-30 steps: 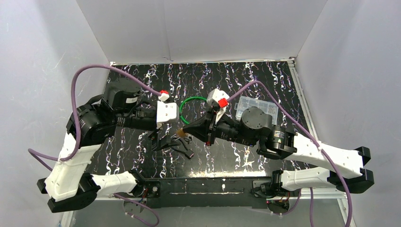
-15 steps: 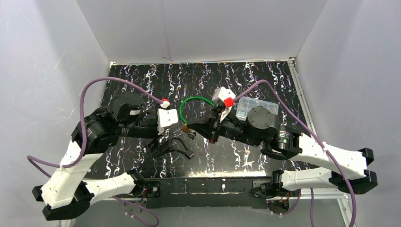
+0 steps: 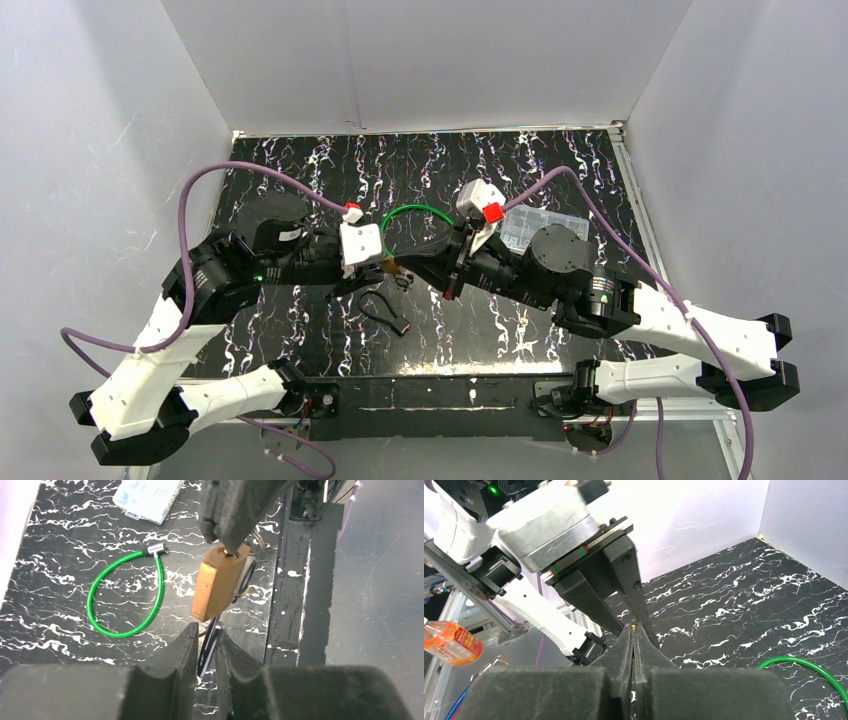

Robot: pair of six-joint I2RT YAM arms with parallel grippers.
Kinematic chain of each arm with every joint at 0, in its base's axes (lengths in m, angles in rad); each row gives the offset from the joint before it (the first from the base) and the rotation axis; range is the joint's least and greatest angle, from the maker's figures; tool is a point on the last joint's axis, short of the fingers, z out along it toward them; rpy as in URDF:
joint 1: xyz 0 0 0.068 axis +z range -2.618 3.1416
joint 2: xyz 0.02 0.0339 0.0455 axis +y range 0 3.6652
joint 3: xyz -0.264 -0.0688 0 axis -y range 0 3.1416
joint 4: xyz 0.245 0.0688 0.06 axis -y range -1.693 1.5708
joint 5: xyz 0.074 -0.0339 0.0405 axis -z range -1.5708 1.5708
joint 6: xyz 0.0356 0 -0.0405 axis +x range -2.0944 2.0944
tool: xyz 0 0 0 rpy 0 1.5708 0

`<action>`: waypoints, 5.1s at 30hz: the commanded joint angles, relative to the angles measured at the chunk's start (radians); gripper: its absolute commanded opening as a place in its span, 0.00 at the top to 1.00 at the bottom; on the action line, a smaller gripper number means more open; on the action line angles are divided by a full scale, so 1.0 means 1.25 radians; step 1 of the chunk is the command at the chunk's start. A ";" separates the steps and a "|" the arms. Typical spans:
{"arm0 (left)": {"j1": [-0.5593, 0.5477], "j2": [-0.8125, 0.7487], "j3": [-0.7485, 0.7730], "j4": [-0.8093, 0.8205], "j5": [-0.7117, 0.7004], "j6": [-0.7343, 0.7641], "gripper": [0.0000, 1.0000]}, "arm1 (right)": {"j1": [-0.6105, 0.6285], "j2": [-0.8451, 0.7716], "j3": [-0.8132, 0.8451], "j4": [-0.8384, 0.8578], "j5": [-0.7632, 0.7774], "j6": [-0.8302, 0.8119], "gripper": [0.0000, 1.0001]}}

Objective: Unlock with the key
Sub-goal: Unlock the lock, then place the lock at the center of the board.

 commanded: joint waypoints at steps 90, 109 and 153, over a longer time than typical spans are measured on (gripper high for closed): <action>0.410 0.499 -0.162 -0.250 0.046 0.361 1.00 | -0.176 -0.279 -0.257 -0.229 0.162 0.201 0.20; 0.582 0.730 -0.107 -0.127 0.035 0.281 1.00 | -0.178 -0.230 -0.241 -0.209 0.123 0.216 0.18; 0.636 0.321 0.029 -0.356 0.028 0.220 0.02 | -0.199 -0.091 -0.343 -0.588 0.253 0.590 0.17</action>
